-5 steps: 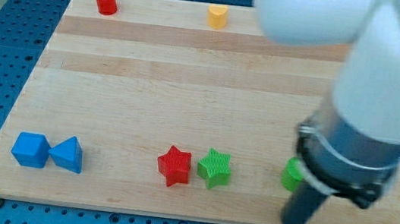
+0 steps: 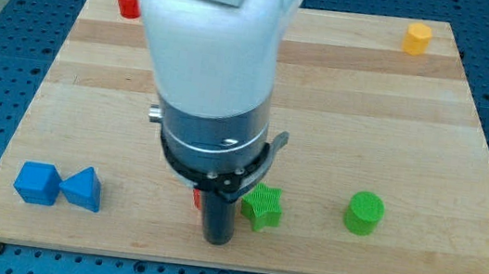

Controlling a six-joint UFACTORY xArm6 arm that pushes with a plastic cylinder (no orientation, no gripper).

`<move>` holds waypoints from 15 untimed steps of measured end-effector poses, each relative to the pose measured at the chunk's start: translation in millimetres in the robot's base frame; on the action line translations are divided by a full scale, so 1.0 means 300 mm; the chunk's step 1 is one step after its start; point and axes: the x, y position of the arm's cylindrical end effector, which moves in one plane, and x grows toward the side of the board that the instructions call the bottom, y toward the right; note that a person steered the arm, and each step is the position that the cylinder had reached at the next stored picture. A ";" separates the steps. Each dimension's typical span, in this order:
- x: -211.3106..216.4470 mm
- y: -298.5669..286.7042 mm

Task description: Push the red star to the bottom vertical of the red circle

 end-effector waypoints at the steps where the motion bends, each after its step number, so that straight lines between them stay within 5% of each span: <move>1: -0.084 -0.016; 4: -0.406 -0.078; 8: -0.618 -0.323; 15: -0.447 -0.587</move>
